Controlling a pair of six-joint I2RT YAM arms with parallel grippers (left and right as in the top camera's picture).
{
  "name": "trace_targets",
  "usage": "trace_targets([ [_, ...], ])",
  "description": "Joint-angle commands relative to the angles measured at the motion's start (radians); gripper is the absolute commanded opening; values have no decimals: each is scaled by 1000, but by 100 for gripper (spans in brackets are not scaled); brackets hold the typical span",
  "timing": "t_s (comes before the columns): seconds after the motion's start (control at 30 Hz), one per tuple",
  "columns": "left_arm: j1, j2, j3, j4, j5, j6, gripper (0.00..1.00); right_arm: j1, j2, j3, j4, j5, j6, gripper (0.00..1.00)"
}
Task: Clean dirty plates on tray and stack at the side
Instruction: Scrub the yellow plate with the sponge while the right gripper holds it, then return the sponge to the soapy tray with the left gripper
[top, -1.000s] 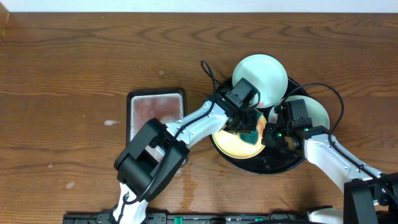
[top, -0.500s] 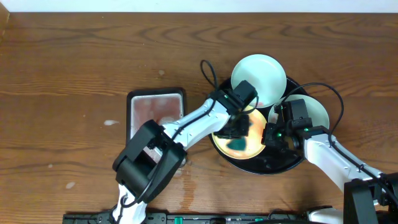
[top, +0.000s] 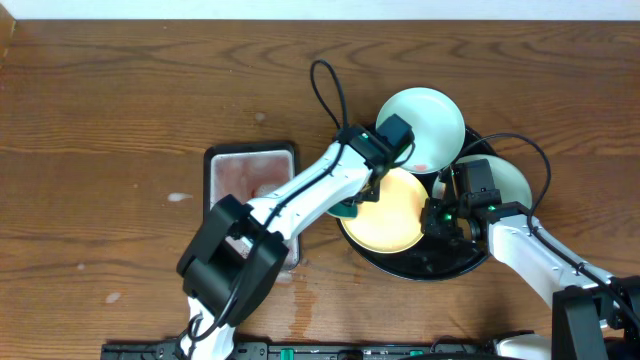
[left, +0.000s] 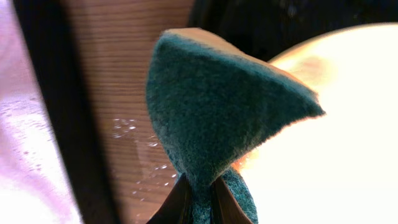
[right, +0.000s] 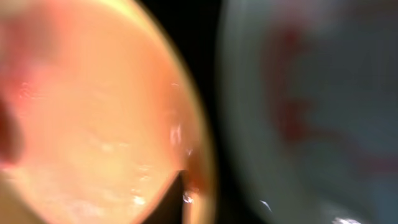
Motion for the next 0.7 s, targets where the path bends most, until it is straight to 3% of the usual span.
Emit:
trace_targets([
  [0.0, 24, -119, 23, -28, 23, 3, 7, 3, 20, -10, -8, 41, -23, 33],
  [0.17, 94, -251, 23, -141, 21, 14, 7, 3, 20, -10, 16, 40, -64, 3],
  [0.4, 269, -333, -23, -243, 24, 118, 7, 3, -30, 28, -38, 8, -87, 1],
  [0.67, 378, -333, -229, -170, 75, 161, 9, 5, -229, 118, -200, 166, -139, 1],
])
